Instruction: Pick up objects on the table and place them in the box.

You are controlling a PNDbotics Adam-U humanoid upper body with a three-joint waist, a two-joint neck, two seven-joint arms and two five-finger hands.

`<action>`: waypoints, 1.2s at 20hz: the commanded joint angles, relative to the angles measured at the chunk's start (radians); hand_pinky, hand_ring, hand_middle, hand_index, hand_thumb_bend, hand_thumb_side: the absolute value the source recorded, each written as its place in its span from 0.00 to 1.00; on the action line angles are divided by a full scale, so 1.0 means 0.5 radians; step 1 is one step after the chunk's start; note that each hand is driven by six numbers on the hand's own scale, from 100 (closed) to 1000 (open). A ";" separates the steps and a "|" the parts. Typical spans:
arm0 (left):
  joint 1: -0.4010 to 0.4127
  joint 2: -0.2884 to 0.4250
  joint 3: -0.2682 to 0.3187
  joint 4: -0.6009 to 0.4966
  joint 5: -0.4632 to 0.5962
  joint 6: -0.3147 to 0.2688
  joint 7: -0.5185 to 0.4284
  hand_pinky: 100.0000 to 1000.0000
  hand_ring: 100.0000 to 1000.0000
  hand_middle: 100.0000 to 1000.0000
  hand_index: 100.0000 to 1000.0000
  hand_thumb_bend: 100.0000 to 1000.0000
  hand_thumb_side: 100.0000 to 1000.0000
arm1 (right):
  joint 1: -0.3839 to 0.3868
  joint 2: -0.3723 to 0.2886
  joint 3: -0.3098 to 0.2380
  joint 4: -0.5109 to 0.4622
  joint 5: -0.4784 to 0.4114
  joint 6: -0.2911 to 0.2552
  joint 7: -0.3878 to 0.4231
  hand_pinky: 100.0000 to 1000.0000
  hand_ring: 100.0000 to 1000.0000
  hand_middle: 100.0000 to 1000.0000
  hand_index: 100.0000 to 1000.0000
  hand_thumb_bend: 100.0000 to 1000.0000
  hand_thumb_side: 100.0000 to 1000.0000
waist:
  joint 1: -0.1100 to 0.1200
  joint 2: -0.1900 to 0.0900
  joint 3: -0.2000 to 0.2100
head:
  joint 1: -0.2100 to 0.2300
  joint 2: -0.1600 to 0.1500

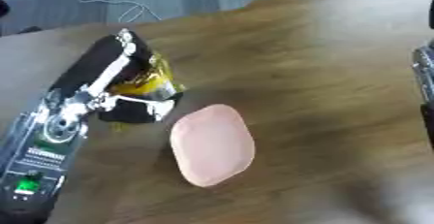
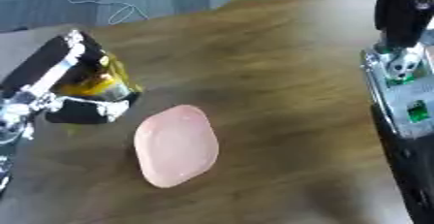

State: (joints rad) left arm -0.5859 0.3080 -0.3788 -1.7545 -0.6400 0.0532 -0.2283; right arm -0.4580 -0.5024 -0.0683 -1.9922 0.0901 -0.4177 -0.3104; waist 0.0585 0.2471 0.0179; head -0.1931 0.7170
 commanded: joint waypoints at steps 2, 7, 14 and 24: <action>-0.038 -0.041 -0.053 0.034 -0.010 -0.043 -0.018 0.00 0.00 0.00 0.04 0.10 0.00 | -0.031 -0.019 -0.007 -0.016 -0.010 0.005 0.011 0.48 0.65 0.72 0.75 0.00 0.94 | -0.004 -0.038 -0.008 | 0.019 0.009; -0.035 -0.103 -0.098 0.068 0.015 -0.071 0.012 0.00 0.00 0.00 0.09 0.09 0.00 | -0.036 -0.016 -0.007 -0.016 -0.013 0.007 0.015 0.48 0.65 0.72 0.75 0.00 0.94 | -0.005 -0.038 -0.021 | 0.019 0.012; -0.015 -0.131 -0.131 0.080 0.042 -0.160 0.046 0.00 0.16 0.15 0.28 0.15 0.01 | -0.031 -0.010 -0.009 -0.016 -0.015 0.015 0.020 0.48 0.65 0.72 0.75 0.00 0.94 | -0.002 -0.038 -0.022 | 0.011 0.007; -0.001 -0.137 -0.122 0.113 0.050 -0.338 -0.025 0.28 0.55 0.58 0.70 0.78 0.81 | -0.027 -0.007 -0.013 -0.016 -0.014 0.023 0.017 0.47 0.65 0.72 0.75 0.00 0.95 | 0.004 -0.039 -0.021 | 0.001 0.004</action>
State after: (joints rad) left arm -0.5798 0.2429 -0.4447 -1.6896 -0.6117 -0.1051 -0.2369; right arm -0.4589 -0.4943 -0.0683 -1.9922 0.0870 -0.4087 -0.3021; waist 0.0641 0.2471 0.0082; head -0.1906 0.7243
